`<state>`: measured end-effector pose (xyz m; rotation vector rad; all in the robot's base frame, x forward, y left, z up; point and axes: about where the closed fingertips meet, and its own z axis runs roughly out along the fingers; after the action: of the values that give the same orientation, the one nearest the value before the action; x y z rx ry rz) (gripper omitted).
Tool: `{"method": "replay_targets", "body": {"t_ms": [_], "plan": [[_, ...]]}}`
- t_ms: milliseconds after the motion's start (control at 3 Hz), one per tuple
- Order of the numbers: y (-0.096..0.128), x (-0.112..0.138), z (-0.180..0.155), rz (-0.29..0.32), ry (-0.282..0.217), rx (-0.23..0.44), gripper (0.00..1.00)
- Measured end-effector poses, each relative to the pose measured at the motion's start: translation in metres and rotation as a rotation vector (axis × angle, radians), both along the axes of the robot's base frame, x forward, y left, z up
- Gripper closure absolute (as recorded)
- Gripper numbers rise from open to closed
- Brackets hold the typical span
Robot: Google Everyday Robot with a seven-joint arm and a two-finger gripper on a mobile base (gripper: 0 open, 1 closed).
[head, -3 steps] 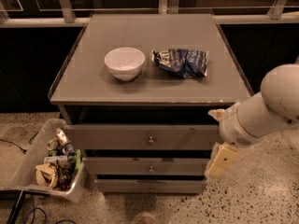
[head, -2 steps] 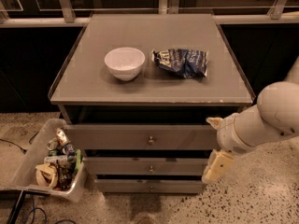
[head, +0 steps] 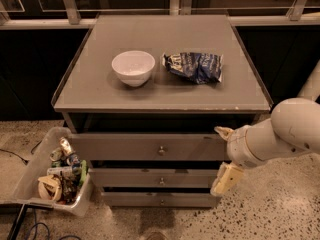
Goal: Open top drawer
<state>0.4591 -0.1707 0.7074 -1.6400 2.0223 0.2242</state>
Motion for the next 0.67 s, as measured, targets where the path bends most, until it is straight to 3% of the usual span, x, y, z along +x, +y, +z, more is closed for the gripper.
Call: {"method": "replay_targets", "body": {"t_ms": [667], "plan": [[0.010, 0.043, -0.013, 0.008, -0.060, 0.029, 0.00]]}}
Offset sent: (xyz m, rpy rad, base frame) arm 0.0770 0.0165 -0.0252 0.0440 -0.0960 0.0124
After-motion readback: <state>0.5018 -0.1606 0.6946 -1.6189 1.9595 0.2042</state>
